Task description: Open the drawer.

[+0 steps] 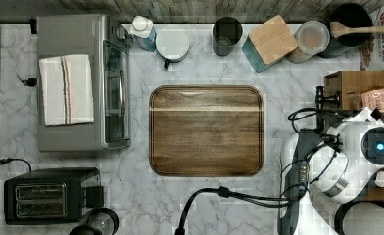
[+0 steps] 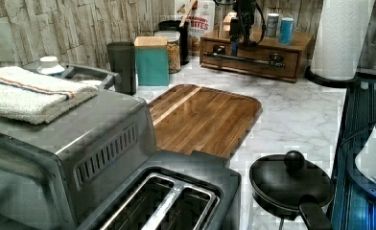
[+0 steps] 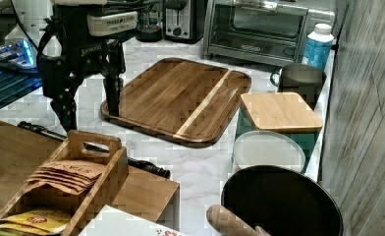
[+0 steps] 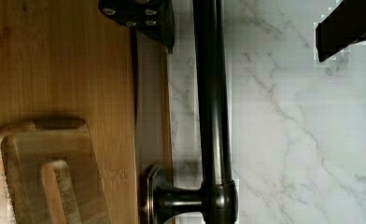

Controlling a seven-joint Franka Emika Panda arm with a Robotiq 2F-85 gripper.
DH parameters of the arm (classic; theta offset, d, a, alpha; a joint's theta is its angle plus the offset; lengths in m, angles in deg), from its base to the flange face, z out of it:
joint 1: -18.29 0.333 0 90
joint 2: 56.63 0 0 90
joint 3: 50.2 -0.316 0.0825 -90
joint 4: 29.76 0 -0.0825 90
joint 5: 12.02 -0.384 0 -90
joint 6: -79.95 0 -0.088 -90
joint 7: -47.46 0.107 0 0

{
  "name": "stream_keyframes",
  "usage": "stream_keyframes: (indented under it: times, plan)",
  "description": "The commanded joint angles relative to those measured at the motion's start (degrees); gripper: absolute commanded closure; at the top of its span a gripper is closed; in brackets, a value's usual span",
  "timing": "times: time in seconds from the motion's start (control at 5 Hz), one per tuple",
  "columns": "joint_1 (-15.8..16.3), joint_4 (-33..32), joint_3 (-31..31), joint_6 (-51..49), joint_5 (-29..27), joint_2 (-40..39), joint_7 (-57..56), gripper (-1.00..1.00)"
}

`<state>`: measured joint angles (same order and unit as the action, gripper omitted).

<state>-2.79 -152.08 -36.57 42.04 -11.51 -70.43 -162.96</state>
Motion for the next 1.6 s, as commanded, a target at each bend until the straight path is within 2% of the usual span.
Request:
stream_keyframes:
  times: [0.2,0.4,0.6,1.0,1.2,1.6]
  plan:
    - [-1.18,2.48,-1.91,4.26,-6.25,-3.71,-4.42,-1.0]
    - [0.53,1.96,-1.11,4.64,-3.86,-3.61,-0.98,-1.0]
    - [-0.15,2.03,-1.7,8.65,-5.05,-5.38,-3.37,-1.0]
    - [0.21,2.76,-2.2,8.7,-5.42,-6.85,-4.42,-1.0]
    - [1.54,2.38,-1.49,8.55,-3.74,-7.09,-2.31,-1.0]
    - [1.68,5.39,-2.87,0.59,-2.71,-7.71,-5.11,-1.0]
